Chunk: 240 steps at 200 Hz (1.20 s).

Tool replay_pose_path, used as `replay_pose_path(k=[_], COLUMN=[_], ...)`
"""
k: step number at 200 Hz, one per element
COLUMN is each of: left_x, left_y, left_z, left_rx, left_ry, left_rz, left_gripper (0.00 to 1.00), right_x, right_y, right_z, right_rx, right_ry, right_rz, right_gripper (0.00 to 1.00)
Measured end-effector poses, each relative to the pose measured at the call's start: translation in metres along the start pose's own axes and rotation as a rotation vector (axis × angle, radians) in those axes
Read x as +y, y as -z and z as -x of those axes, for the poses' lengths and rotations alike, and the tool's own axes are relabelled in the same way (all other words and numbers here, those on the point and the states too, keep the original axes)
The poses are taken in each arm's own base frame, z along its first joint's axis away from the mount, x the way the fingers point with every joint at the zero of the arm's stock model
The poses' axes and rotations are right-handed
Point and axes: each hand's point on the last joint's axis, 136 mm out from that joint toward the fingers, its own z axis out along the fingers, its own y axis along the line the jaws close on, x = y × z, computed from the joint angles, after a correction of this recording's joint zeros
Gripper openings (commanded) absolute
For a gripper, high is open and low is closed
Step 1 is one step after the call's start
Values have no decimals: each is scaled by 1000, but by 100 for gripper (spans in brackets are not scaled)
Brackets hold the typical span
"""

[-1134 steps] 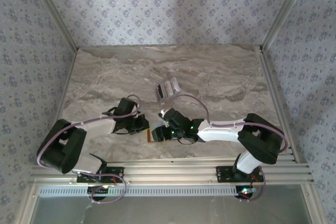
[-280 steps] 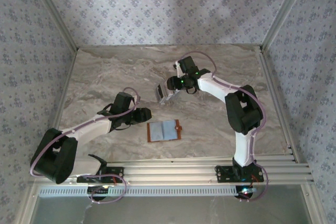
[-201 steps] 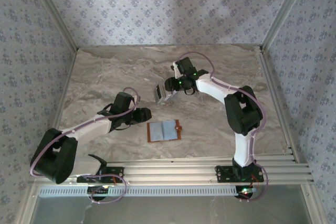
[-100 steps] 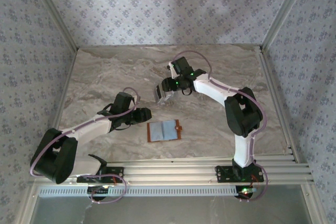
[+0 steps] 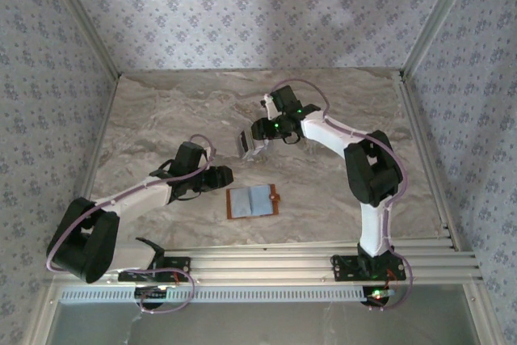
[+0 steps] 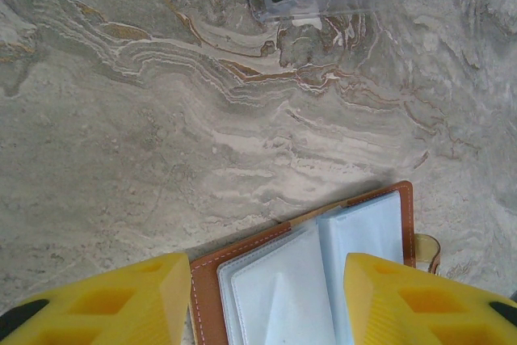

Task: Put the credit cards into the card holder
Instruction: Pick up the credit card from the storage box.

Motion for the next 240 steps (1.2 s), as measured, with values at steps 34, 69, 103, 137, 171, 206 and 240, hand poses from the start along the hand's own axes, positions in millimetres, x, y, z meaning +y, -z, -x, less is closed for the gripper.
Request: replay_pose_path(k=[34,69,103,137,171,206,240], left_x=[0,0,0,0,0,0,0], left_y=[0,0,0,0,0,0,0], left_z=[0,0,0,0,0,0,0], left_rx=[0,0,0,0,1,1,1], left_ry=[0,0,0,0,1,1,1], left_rz=[0,0,0,0,0,1,1], left_gripper=[53,53,53,53,53,53,53], right_x=[3,4,4,3,1,0,-2], right_y=[0,2,2,2,3,8,14], right_z=[2,7,8,8,9,11,13], right_rx=[1,-14,-14,-15,-21,-29,-43], right_ry=[-26,-39,-49,-50,-51,-49,-47], right_rz=[49,85,95,92,75,61,33], right_gripper=[49,48,40,32,25,18,12])
